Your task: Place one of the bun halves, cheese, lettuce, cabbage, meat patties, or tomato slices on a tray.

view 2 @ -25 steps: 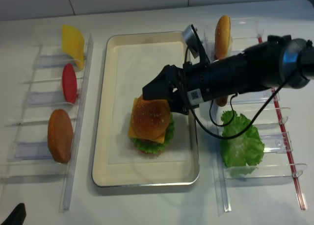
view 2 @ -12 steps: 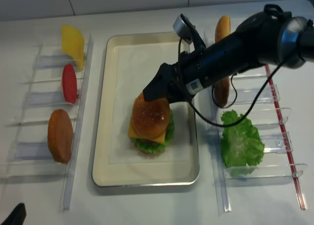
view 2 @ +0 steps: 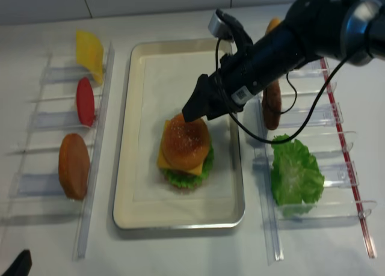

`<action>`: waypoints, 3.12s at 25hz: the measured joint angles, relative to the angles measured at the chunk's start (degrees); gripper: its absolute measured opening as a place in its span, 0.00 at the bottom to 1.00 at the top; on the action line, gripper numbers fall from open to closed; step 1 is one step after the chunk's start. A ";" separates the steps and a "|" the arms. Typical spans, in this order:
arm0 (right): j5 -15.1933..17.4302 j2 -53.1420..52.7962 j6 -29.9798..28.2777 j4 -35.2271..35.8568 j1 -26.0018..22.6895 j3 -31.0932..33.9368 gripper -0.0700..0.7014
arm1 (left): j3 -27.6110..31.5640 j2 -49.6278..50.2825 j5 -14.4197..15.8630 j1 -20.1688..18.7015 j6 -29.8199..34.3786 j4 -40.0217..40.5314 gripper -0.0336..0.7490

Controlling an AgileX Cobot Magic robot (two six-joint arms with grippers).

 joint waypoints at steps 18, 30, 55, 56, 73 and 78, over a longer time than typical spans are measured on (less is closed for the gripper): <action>8.76 0.00 15.74 -22.74 0.00 -15.28 0.76 | 0.00 0.00 0.00 0.00 0.00 0.00 0.60; 14.19 -0.82 28.07 -38.98 0.00 -25.82 0.56 | 0.00 0.00 0.00 0.00 0.00 0.00 0.60; 15.93 -40.91 43.10 -67.86 0.00 -5.42 0.55 | 0.00 0.00 0.00 0.00 0.00 0.00 0.60; 15.40 -43.47 43.38 -67.63 0.00 -3.07 0.55 | 0.00 0.00 0.00 0.00 0.00 0.00 0.60; 8.86 -76.69 51.75 -74.59 0.00 21.94 0.55 | 0.00 0.00 0.00 0.00 0.00 0.00 0.60; 7.31 -86.29 51.43 -72.30 0.00 29.90 0.55 | 0.00 0.00 0.00 0.00 0.00 0.00 0.60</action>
